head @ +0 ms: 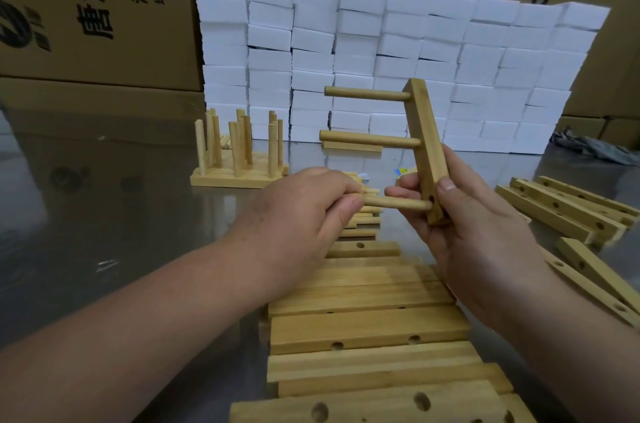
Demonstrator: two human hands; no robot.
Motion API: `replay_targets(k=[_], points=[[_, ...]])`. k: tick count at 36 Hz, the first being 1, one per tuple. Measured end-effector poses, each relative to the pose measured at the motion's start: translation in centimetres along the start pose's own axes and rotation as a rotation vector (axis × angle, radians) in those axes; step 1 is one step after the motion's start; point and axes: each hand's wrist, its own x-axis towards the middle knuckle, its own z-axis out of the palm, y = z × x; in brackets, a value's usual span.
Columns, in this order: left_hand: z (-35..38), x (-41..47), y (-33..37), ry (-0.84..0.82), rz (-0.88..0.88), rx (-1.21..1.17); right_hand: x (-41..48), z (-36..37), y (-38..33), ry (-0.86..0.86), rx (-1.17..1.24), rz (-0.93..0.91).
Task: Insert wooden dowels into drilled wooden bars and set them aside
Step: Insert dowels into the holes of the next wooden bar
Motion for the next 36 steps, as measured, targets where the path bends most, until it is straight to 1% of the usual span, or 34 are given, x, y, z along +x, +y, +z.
replay_targets(k=[6, 12, 22, 29, 34, 36], points=[[0.0, 0.0, 0.0, 0.01, -0.016, -0.075, -0.1, 0.1, -0.2, -0.026, -0.022, -0.002], [-0.3, 0.2, 0.2, 0.012, 0.056, 0.025, -0.2, 0.1, 0.0, -0.019, -0.028, -0.012], [-0.2, 0.0, 0.5, -0.039, 0.055, 0.098, -0.3, 0.1, 0.2, -0.014, -0.02, -0.018], [-0.1, 0.0, 1.0, -0.065, -0.016, 0.133, -0.2, 0.0, 0.2, -0.032, -0.066, -0.066], [-0.3, -0.1, 1.5, -0.071, -0.012, 0.182, -0.3, 0.1, 0.3, -0.055, -0.135, -0.06], [-0.4, -0.1, 1.6, -0.084, -0.057, 0.145, -0.4, 0.2, 0.1, -0.055, -0.145, -0.063]])
